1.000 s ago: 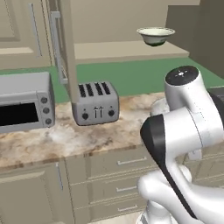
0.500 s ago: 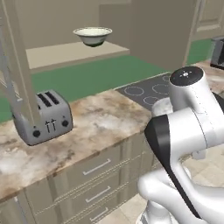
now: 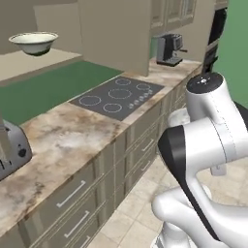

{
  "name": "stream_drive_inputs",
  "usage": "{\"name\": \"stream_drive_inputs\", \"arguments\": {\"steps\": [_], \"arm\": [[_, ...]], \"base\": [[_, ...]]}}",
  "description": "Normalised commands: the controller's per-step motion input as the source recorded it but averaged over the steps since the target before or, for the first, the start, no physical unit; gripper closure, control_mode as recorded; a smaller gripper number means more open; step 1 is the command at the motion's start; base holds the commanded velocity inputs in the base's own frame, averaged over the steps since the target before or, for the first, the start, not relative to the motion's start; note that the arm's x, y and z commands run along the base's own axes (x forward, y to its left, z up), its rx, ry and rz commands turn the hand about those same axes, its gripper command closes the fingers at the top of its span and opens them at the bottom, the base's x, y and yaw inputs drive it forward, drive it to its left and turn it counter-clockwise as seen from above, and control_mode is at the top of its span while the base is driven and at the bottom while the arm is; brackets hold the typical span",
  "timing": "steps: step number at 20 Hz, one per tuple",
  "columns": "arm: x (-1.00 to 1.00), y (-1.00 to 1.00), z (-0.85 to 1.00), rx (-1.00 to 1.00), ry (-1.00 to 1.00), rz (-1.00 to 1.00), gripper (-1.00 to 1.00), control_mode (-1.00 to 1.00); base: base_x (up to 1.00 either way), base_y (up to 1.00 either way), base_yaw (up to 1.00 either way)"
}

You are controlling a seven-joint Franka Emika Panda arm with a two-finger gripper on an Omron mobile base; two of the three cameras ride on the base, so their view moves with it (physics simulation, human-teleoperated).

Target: Move the bowls from the cabinet to the plates on the dining table.

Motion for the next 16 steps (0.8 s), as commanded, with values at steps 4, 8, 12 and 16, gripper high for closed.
{"name": "stream_drive_inputs", "arguments": {"steps": [4, 8, 12, 16], "arm": [[0.00, 0.00, 0.00, 0.00, 0.00, 0.00, 1.00, 1.00], [0.00, 0.00, 0.00, 0.00, 0.00, 0.00, 1.00, 1.00], [0.00, 0.00, 0.00, 0.00, 0.00, 0.00, 1.00, 1.00], [0.00, 0.00, 0.00, 0.00, 0.00, 0.00, 1.00, 1.00]], "base": [[-0.59, 0.00, -0.56], [-0.63, 0.00, -0.55], [-0.49, 0.01, -0.52], [-0.39, 0.02, -0.52]]}}
